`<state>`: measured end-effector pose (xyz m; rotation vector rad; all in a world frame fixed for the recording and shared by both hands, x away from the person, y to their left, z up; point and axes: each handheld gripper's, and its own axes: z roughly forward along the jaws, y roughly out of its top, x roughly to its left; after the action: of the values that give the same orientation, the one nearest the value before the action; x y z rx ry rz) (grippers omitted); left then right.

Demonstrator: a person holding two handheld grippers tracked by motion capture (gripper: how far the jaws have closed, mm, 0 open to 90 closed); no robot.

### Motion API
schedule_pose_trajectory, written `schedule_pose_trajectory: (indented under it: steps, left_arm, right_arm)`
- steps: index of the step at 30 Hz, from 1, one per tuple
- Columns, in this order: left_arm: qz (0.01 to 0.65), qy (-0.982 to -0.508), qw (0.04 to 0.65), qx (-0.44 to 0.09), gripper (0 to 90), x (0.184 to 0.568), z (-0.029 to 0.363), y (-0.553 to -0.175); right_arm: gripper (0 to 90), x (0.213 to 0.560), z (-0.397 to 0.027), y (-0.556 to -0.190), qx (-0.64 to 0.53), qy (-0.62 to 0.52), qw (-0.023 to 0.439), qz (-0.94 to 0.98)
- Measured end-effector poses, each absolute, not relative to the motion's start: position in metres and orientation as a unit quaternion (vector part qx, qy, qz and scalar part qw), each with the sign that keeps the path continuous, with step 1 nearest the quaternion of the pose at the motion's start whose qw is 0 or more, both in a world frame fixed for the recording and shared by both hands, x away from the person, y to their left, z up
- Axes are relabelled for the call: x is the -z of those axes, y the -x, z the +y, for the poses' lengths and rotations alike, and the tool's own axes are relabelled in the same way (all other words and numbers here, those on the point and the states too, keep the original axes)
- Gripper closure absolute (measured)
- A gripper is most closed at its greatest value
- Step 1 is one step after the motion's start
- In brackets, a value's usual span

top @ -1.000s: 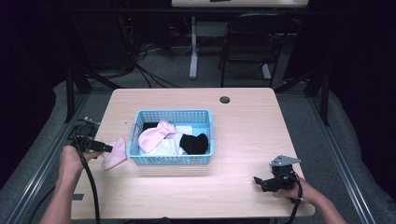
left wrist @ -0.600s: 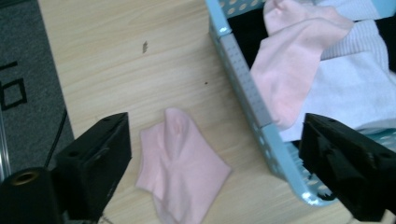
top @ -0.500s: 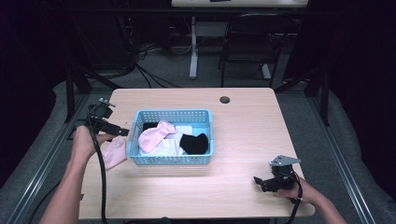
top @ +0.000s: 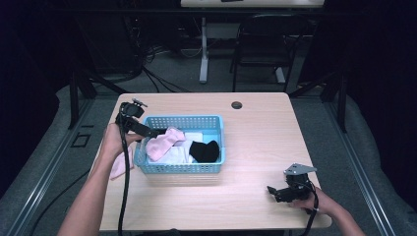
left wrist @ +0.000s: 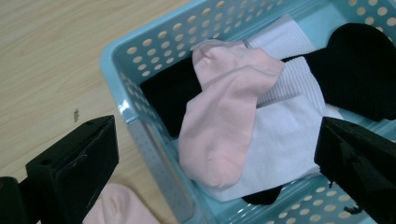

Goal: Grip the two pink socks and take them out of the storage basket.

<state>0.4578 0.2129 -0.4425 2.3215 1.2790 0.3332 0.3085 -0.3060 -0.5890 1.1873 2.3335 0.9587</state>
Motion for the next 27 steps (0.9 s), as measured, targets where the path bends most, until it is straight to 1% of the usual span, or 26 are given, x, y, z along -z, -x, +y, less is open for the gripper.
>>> schedule_pose_trajectory:
  steps: [3,10,15,22,24,27]
  left_arm:
    - [0.460,-0.849,0.236,-0.114,0.2,0.446,0.204,-0.463]
    - [0.443,-0.863,0.219,-0.104,1.0,0.458,0.181,-0.476]
    - [0.438,-0.869,0.211,-0.092,4.2,0.468,0.173,-0.484]
    - [0.445,-0.872,0.186,-0.084,14.9,0.484,0.167,-0.491]
    - [0.453,-0.870,0.173,-0.083,22.3,0.489,0.167,-0.494]
    - [0.454,-0.872,0.164,-0.082,29.5,0.493,0.167,-0.496]
  right_arm:
    - [0.0,0.589,-0.306,-0.309,-0.339,-0.419,0.176,0.824]
    - [0.0,0.589,-0.306,-0.309,-0.339,-0.419,0.175,0.824]
    - [0.0,0.589,-0.306,-0.309,-0.339,-0.419,0.175,0.824]
    - [0.0,0.589,-0.306,-0.309,-0.339,-0.419,0.175,0.824]
    - [0.0,0.589,-0.306,-0.308,-0.339,-0.419,0.176,0.824]
    - [0.0,0.589,-0.306,-0.309,-0.339,-0.417,0.175,0.825]
